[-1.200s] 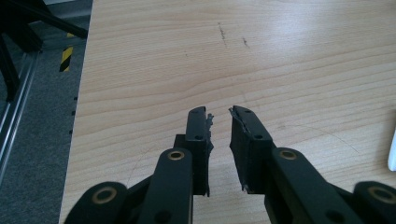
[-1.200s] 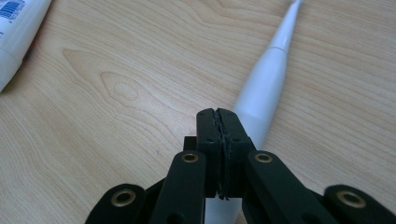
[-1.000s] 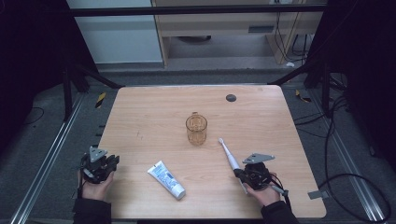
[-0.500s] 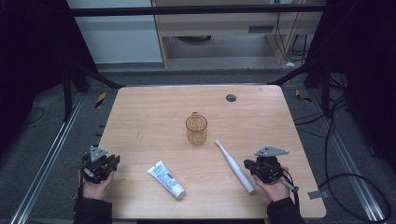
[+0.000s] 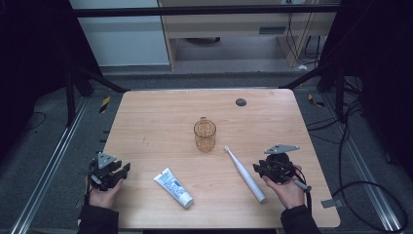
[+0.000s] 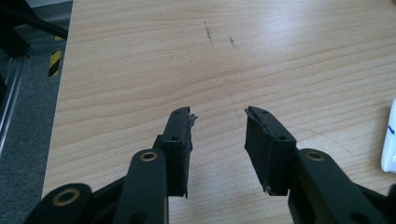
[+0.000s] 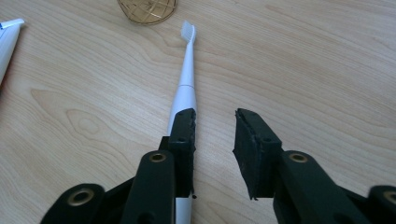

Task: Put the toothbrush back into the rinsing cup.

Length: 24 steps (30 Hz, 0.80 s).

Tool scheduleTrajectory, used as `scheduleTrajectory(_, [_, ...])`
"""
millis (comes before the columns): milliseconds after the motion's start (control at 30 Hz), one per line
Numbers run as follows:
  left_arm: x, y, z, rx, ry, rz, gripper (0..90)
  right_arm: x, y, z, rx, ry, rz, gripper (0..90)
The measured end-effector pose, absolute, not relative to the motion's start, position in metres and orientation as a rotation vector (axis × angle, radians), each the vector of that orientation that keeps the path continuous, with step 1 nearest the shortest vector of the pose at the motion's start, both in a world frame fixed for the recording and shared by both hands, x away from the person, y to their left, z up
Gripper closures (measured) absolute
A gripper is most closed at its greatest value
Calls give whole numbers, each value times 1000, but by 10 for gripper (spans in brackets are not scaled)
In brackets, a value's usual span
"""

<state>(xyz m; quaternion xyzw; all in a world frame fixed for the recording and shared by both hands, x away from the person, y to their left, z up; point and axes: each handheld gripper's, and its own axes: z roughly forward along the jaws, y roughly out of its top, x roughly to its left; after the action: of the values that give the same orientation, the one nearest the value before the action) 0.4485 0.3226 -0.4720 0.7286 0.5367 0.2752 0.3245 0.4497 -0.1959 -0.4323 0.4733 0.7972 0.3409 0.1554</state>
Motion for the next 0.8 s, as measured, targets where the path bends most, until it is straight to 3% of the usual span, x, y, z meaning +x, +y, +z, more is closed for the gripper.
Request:
scheduleTrajectory(233, [449,322,-473,1921,1400,715,570,460,-183,-423,1336,2325,937,609])
scheduleTrajectory(800, [450,321,-474,1930,1398,714,551,490,-152,-421,1328,2416,834,582])
